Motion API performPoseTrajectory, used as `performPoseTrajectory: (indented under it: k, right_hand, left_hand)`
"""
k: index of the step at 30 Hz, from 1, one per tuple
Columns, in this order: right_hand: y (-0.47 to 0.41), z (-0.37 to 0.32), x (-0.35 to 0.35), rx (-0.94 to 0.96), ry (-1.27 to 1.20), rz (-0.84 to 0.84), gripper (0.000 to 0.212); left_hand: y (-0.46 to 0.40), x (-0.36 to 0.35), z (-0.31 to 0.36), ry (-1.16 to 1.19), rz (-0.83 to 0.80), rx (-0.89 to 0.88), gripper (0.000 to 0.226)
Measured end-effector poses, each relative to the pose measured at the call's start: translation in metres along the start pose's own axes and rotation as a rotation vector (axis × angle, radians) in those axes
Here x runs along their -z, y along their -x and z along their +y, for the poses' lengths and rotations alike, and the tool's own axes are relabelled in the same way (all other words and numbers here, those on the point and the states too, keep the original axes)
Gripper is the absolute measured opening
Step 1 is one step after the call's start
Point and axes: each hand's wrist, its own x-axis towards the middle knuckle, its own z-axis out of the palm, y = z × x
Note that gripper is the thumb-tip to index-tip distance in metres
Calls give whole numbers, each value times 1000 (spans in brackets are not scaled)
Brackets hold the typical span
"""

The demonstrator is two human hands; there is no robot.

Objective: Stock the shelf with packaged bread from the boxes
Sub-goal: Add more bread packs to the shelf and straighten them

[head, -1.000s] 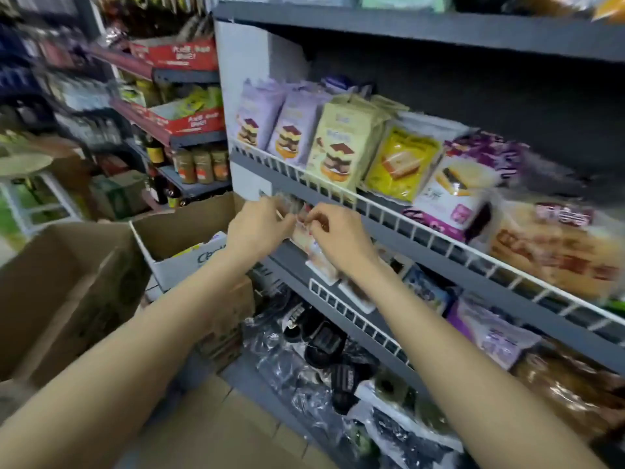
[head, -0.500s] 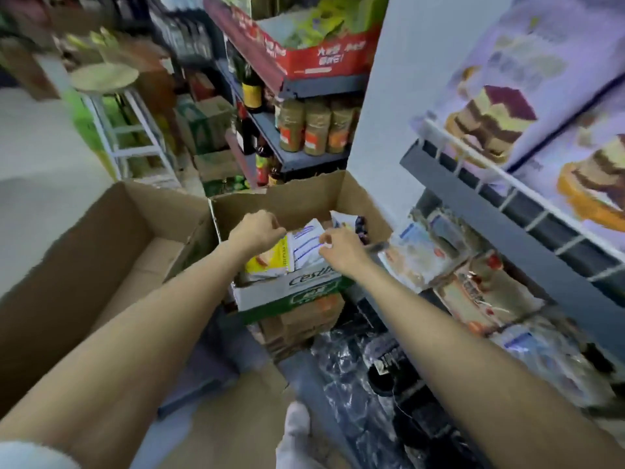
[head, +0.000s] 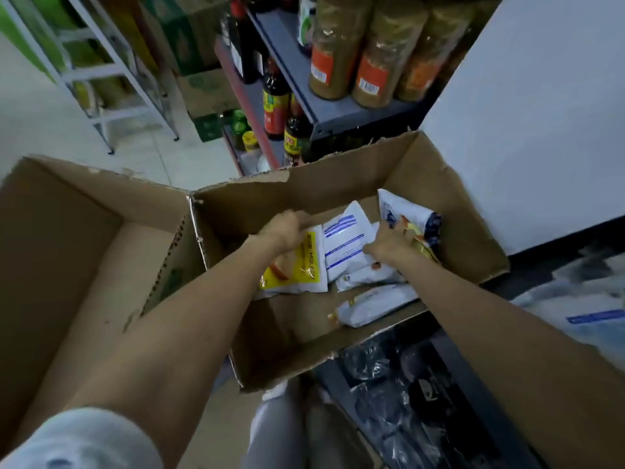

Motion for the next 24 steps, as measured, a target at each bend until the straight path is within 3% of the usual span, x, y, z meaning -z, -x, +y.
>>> performPoseTrajectory:
  k: [3,6,9,11,12,16,20,22,24]
  right_hand:
    - [-15,-1,-3,-8,94,111,44]
    - [-25,-3,-6,-39,133,154,42]
    - [-26,-4,-10,-66,42,141,41]
    - [-24,-8,-11,10,-63,91,29]
    - [-18,-10,-8,78,-141,103,17]
    - [25,-24,13,256,-529,245,43]
    - [83,-37,50,205,-991,200,24]
    - [112,-44,74,147,-1290,105,5]
    - [143,-51,97,115,-1528,33,13]
  left_hand:
    - [-18,-19,4,58,-91,-23,51]
    - [-27,-29,8,67,-90,24,60]
    - [-26,-26,11,70,-7,71,39]
    - [-16,-16,11,132,32,36,30]
    - [-7,-10,11,170,59,-1,26]
    - [45,19,17,292,226,-126,11]
    - [95,49,40,303,415,-181,10]
    - [121,65,55,283,473,-239,18]
    - [149,81,70,156,482,-321,42]
